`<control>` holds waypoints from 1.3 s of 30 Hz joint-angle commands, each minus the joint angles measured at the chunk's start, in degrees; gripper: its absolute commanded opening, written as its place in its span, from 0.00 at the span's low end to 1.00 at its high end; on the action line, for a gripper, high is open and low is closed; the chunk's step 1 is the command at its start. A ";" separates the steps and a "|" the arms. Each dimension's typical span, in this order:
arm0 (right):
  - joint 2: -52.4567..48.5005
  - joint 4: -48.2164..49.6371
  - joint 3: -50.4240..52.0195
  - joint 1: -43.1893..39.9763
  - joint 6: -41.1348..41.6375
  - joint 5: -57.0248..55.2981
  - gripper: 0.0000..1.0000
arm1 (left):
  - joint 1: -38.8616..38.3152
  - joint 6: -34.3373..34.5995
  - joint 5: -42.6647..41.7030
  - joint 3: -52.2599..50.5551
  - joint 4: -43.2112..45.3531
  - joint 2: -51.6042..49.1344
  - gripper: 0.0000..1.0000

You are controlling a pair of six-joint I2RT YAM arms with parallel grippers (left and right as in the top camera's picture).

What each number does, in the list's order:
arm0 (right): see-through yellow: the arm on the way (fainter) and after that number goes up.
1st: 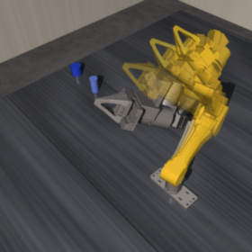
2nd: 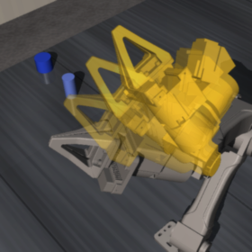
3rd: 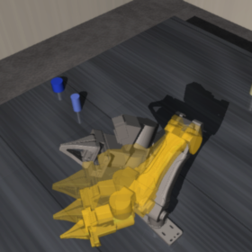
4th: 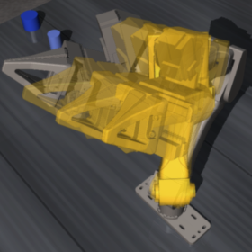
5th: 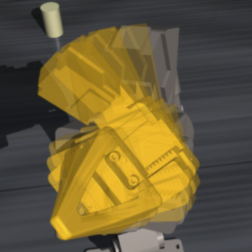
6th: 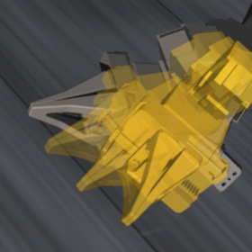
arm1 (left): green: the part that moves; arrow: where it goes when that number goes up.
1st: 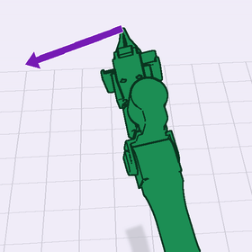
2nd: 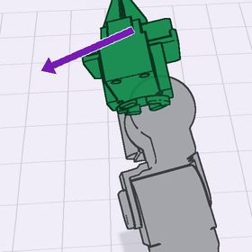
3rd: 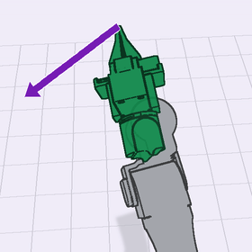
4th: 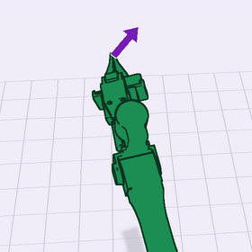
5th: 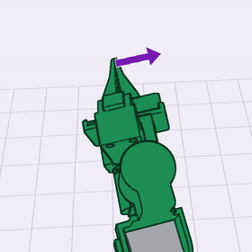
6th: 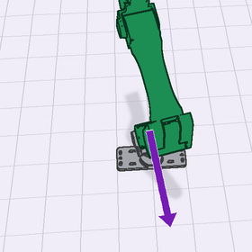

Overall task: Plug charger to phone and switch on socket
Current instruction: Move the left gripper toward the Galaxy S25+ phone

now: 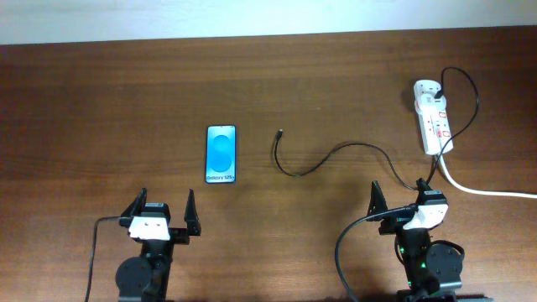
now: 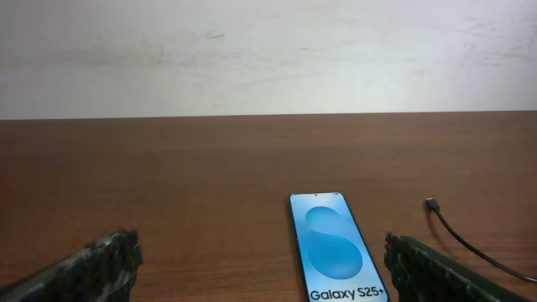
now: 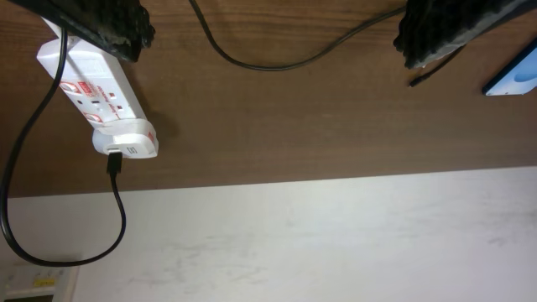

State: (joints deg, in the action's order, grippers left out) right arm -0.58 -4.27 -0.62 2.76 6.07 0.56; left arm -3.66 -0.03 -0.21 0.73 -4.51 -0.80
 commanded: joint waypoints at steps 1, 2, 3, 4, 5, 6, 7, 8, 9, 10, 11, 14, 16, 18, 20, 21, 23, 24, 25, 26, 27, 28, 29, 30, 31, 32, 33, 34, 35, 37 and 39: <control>0.37 -0.28 0.31 -0.17 0.39 0.31 0.98 | 0.35 -0.90 -0.04 -0.22 -0.28 0.46 0.99; 0.37 -0.28 0.31 -0.17 0.39 0.31 0.98 | 0.35 -0.90 -0.02 -0.22 -0.28 0.46 0.99; 0.37 -0.26 0.31 -0.17 0.39 0.31 0.98 | 0.35 -0.90 -0.02 -0.22 -0.28 0.46 0.99; 0.37 -0.28 0.31 -0.17 0.39 0.31 0.98 | 0.35 -0.90 -0.02 -0.22 -0.28 0.46 1.00; 0.37 -0.28 0.31 -0.17 0.39 0.31 0.98 | 0.35 -0.90 -0.02 -0.22 -0.28 0.46 0.99; 0.37 -0.28 0.31 -0.17 0.39 0.31 0.98 | 0.35 -0.90 -0.02 -0.22 -0.28 0.46 0.99; 0.37 -0.28 0.31 -0.17 0.39 0.31 0.98 | 0.35 -0.90 -0.02 -0.22 -0.28 0.46 0.99; 0.37 -0.28 0.31 -0.17 0.39 0.31 0.98 | 0.35 -0.90 -0.02 -0.22 -0.28 0.46 0.99; 0.37 -0.26 0.31 -0.17 0.39 0.31 0.98 | 0.35 -0.90 -0.02 -0.22 -0.28 0.46 0.99; 0.37 -0.28 0.31 -0.17 0.37 0.31 0.98 | 0.35 -0.90 -0.02 -0.22 -0.28 0.46 0.99; 0.37 -0.26 0.31 -0.17 0.39 0.31 0.98 | 0.35 -0.90 -0.02 -0.22 -0.28 0.46 0.99; 0.37 -0.26 0.31 -0.17 0.39 0.31 0.98 | 0.35 -0.90 -0.02 -0.22 -0.28 0.46 0.99; 0.37 -0.28 0.31 -0.17 0.39 0.31 0.98 | 0.35 -0.90 -0.02 -0.22 -0.28 0.46 0.99; 0.37 -0.28 0.31 -0.17 0.39 0.31 0.98 | 0.35 -0.90 -0.02 -0.22 -0.28 0.46 0.99; 0.37 -0.28 0.31 -0.17 0.39 0.31 0.98 | 0.35 -0.90 -0.04 -0.22 -0.28 0.46 0.99; 0.37 -0.28 0.31 -0.17 0.39 0.31 0.98 | 0.35 -0.90 -0.04 -0.22 -0.28 0.46 0.99; 0.37 -0.28 0.31 -0.17 0.39 0.31 0.98 | 0.35 -0.90 -0.02 -0.22 -0.28 0.46 0.99; 0.37 -0.28 0.31 -0.17 0.39 0.31 0.98 | 0.35 -0.90 -0.02 -0.22 -0.28 0.46 0.99; 0.37 -0.28 0.31 -0.17 0.39 0.31 0.98 | 0.35 -0.90 -0.02 -0.22 -0.28 0.46 0.99; 0.37 -0.28 0.31 -0.17 0.39 0.31 0.98 | 0.35 -0.90 -0.02 -0.22 -0.28 0.46 0.99; 0.37 -0.28 0.31 -0.17 0.39 0.31 0.98 | 0.35 -0.90 -0.02 -0.22 -0.28 0.46 0.99; 0.37 -0.26 0.31 -0.17 0.39 0.31 0.98 | 0.35 -0.90 -0.02 -0.22 -0.28 0.46 0.99; 0.37 -0.26 0.31 -0.17 0.39 0.31 0.98 | 0.35 -0.90 -0.02 -0.22 -0.28 0.46 0.99; 0.37 -0.28 0.31 -0.17 0.39 0.31 0.98 | 0.35 -0.90 -0.02 -0.22 -0.28 0.46 0.99; 0.37 -0.28 0.31 -0.17 0.39 0.31 0.98 | 0.35 -0.90 -0.02 -0.22 -0.28 0.46 0.99; 0.37 -0.28 0.31 -0.17 0.39 0.31 0.98 | 0.35 -0.90 -0.02 -0.22 -0.28 0.46 0.99; 0.37 -0.28 0.31 -0.17 0.39 0.31 0.98 | 0.35 -0.90 -0.02 -0.22 -0.28 0.46 0.99; 0.37 -0.28 0.31 -0.17 0.39 0.31 0.98 | 0.35 -0.92 0.46 -0.22 -0.28 0.46 0.99; 0.37 -0.28 0.31 -0.17 0.39 0.31 0.98 | 0.35 -0.92 0.83 -0.22 -0.28 0.46 1.00; 0.37 -0.28 0.31 -0.17 0.39 0.31 0.98 | 0.35 -0.90 0.83 -0.22 -0.28 0.46 0.99; 0.37 -0.28 0.31 -0.17 0.39 0.31 0.99 | 0.35 -0.90 0.83 -0.22 -0.20 0.46 0.99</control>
State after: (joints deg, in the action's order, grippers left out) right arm -0.58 -4.27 -0.62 2.76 6.07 0.56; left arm -3.66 -0.05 0.01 0.73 -4.51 -0.80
